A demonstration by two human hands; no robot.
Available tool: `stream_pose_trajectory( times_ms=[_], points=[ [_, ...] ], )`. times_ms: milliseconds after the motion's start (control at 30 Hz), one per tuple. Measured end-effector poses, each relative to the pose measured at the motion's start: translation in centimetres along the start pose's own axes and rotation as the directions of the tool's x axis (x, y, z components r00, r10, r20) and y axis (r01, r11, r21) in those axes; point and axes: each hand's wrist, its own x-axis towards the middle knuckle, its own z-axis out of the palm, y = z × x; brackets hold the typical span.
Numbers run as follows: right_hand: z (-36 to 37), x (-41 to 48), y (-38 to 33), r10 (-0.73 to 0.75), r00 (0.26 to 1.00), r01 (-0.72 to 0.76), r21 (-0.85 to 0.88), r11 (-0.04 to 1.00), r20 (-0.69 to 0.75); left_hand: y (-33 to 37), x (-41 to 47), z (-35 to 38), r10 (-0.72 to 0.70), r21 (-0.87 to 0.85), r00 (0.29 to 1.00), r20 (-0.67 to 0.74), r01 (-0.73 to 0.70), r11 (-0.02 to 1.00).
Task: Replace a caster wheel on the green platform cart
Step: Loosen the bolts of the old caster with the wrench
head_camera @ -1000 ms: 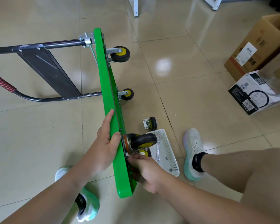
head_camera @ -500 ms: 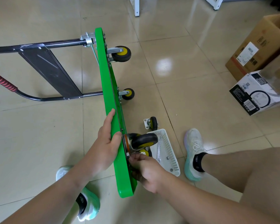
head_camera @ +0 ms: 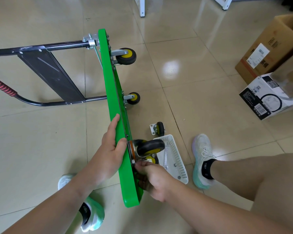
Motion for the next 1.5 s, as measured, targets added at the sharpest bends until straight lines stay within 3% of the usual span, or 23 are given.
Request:
stream_pose_trajectory(
  times_ms=[233,433,767,1000,1233,1500],
  points=[
    [0.0,0.0,0.3,-0.042,0.999,0.041,-0.053,0.998,-0.011,-0.1,0.0,-0.1,-0.005,-0.01,1.0,0.003,0.005,1.0],
    [0.2,-0.1,0.3,0.002,1.0,-0.002,0.045,0.999,0.016,0.0,-0.1,0.0,0.0,-0.004,1.0,0.002,0.0,1.0],
    [0.5,-0.3,0.3,-0.069,0.997,0.068,-0.054,0.996,-0.029,0.0,0.0,0.0,0.012,0.002,1.0,0.001,-0.012,1.0],
    [0.6,-0.3,0.5,-0.032,0.999,0.034,0.057,0.998,-0.04,0.2,-0.1,0.1,0.014,0.006,1.0,-0.004,-0.014,1.0],
    [1.0,-0.3,0.5,-0.071,0.996,0.074,0.034,0.997,-0.061,0.1,-0.1,0.0,0.011,0.002,1.0,-0.005,-0.011,1.0],
    [1.0,-0.1,0.0,0.044,0.995,-0.04,0.051,0.998,-0.095,0.3,-0.2,0.0,0.003,0.0,1.0,0.001,-0.003,1.0]
  ],
)
